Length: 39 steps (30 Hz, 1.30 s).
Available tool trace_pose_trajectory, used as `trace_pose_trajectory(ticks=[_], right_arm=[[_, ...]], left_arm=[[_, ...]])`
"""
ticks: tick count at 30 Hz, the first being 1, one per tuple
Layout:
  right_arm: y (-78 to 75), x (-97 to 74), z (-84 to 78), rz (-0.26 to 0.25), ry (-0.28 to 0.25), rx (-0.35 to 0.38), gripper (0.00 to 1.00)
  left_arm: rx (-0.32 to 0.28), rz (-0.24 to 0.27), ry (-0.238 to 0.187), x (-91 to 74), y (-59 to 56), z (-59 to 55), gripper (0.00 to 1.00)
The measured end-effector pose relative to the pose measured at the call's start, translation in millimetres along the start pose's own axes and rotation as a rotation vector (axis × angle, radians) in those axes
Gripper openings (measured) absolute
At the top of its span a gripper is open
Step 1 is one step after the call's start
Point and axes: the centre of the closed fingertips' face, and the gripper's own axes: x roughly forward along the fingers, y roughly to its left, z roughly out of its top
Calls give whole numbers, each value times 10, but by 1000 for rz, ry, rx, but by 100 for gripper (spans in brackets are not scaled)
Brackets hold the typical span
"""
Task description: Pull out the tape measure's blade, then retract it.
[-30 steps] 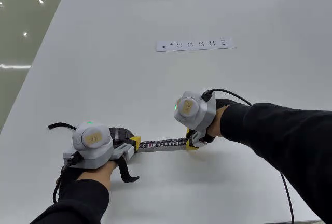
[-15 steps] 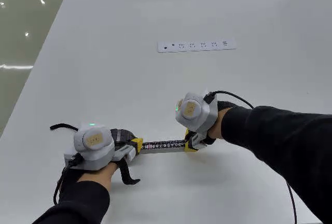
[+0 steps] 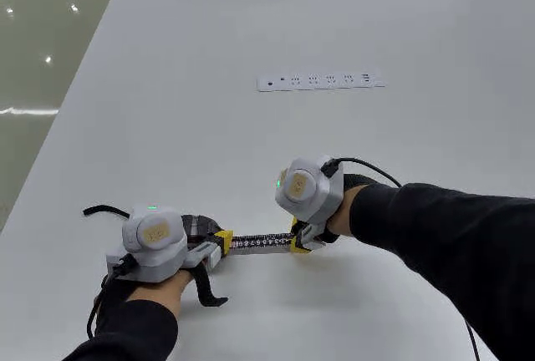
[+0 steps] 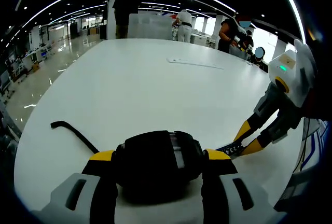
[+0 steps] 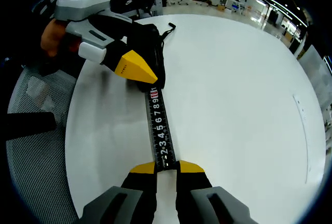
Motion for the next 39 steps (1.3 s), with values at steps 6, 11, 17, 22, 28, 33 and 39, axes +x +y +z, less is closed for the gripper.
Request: trace_pose_trajectory(ticks=[6,11,17,22,28,33,39], right_arm=[[6,11,27,17,-10,-22,9],[3,28,50,9,-6,-26,8],[-2,33,89,10,-12,-15,9],[14,41,99,1,-12,-32,9],[17,53,137,3,-7,-34,9],[21,48,149,7,-4,-37,8],[27,44,166,16,-20,-16,9]], left_arm=[[-2,-4,1,-2,2,-3,61],[0,-3,2,1,1,-4,61],[-1,-4,1,0,3,-7,61],[2,-2,0,3,1,-7,61],[1,-4,0,0,2,-5,61],[5,-6,1,-2,4,-6,60],[4,-14,-10,-11,6,-3,60]])
